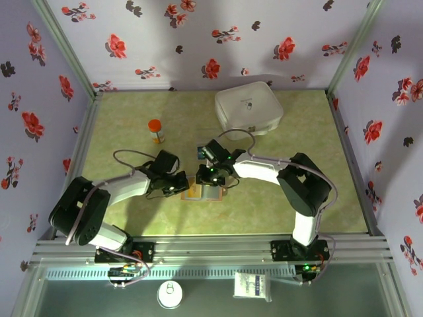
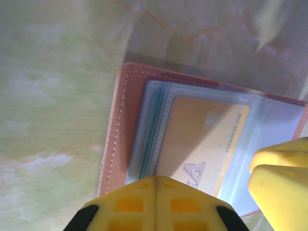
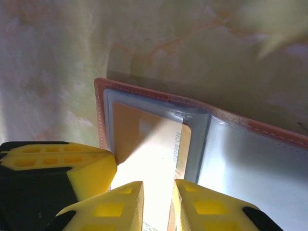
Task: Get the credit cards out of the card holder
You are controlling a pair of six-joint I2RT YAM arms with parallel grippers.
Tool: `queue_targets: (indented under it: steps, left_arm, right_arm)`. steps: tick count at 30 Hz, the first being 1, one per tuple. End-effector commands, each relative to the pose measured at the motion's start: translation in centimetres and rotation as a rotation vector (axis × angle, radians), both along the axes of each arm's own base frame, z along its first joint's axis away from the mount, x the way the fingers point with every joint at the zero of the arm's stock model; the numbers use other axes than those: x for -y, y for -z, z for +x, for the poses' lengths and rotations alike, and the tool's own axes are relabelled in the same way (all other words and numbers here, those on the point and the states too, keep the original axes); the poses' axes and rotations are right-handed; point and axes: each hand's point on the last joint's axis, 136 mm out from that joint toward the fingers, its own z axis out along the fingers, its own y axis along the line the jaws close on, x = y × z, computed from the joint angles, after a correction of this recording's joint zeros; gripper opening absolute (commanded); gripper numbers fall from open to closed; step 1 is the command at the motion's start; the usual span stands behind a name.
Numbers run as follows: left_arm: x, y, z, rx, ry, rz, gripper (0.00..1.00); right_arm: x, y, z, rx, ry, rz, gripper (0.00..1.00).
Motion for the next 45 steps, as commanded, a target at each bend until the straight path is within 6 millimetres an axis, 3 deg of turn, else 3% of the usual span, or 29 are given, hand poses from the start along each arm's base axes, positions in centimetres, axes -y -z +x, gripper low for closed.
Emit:
queue_targets:
  steps: [1,9,19,27,32,37,45]
  left_arm:
    - [-1.2,0.7,-1.1,-0.035,-0.015,0.029,0.00]
    - [-1.2,-1.1,-0.6,0.011,-0.037,-0.005,0.00]
    - [-1.3,0.7,0.1,-0.020,-0.027,0.016,0.00]
    - [-1.8,2.0,-0.6,-0.050,-0.034,0.031,0.00]
    - [-2.0,1.9,-0.8,-0.055,-0.039,0.030,0.00]
    - [-2.1,2.0,-0.8,-0.058,-0.044,0.033,0.00]
    - [-2.3,1.9,-0.9,-0.062,-0.041,0.037,0.00]
  right_arm:
    - [-1.4,-0.5,-0.1,-0.016,-0.002,0.040,0.24]
    - [-1.4,-0.3,-0.5,-0.021,-0.012,0.033,0.24]
    - [-1.3,-0.1,-0.7,-0.022,-0.018,0.027,0.24]
    - [-1.2,0.6,-1.0,-0.032,-0.024,0.018,0.24]
    - [-1.1,1.3,-1.1,-0.041,-0.032,-0.004,0.24]
    - [0.4,1.9,-1.0,-0.020,-0.033,-0.086,0.24]
    - [1.2,1.6,-1.0,0.005,-0.041,-0.123,0.24]
